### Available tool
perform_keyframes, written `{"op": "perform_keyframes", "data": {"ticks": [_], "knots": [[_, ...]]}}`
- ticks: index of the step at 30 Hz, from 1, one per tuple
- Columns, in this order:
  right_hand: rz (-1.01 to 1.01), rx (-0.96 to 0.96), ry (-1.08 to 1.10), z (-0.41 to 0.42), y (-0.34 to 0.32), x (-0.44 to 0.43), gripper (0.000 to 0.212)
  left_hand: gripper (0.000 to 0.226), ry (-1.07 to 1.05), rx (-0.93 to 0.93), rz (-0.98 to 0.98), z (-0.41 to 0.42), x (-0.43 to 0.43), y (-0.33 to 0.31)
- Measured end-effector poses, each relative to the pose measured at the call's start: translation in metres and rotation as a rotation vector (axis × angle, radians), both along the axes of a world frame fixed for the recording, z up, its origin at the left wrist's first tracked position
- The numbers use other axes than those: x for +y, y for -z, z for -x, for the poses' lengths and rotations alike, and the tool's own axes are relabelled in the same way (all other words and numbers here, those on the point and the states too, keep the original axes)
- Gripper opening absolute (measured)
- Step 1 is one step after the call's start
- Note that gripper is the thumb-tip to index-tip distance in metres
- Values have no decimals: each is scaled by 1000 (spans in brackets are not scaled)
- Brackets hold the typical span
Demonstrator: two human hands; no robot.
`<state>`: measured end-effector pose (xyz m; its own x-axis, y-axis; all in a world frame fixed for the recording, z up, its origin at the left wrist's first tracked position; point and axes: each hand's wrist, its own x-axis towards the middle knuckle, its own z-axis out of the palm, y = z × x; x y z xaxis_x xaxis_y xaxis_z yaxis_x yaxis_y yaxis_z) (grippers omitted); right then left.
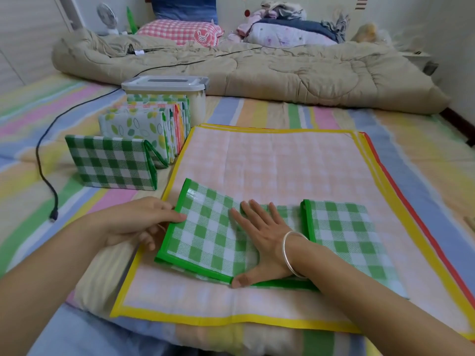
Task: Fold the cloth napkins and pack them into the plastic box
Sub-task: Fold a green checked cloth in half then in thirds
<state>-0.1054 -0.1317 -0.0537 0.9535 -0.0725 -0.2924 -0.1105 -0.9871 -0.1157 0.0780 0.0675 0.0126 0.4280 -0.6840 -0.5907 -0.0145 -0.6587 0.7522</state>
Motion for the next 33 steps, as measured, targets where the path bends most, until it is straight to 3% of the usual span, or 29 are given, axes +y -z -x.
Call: {"op": "perform_keyframes", "data": {"ticks": [4, 9, 12, 14, 16, 18, 20, 24, 29, 32, 33], "knots": [[10, 36, 25, -5, 1, 2, 135, 21, -29, -41, 147, 16, -14, -9], [-74, 10, 56, -7, 2, -1, 138, 26, 20, -64, 272, 49, -49, -18], [-509, -120, 195, -6, -13, -12, 124, 32, 55, -112, 280, 66, -71, -21], [-898, -349, 369, -4, -33, -24, 95, 30, 84, -149, 246, 77, -86, -21], [-1110, -582, 544, 2, -57, -39, 63, 31, 90, -166, 226, 90, -100, -19], [-1056, -669, 717, 13, -75, -50, 40, 31, 109, -178, 209, 103, -114, -15], [-802, -655, 800, 22, -76, -59, 20, 30, 143, -227, 165, 116, -125, -9], [-396, -445, 786, 29, -53, -63, 19, 35, 263, -506, -9, 136, -141, 11], [-353, -394, 833, 29, -19, -66, 31, 38, 336, -782, -16, 146, -136, 23], [-407, -432, 859, 31, -8, -66, 33, 20, 188, -1025, 248, 131, -120, 33], [-415, -442, 863, 32, -6, -66, 34, 24, 169, -1072, 326, 120, -115, 38]]}}
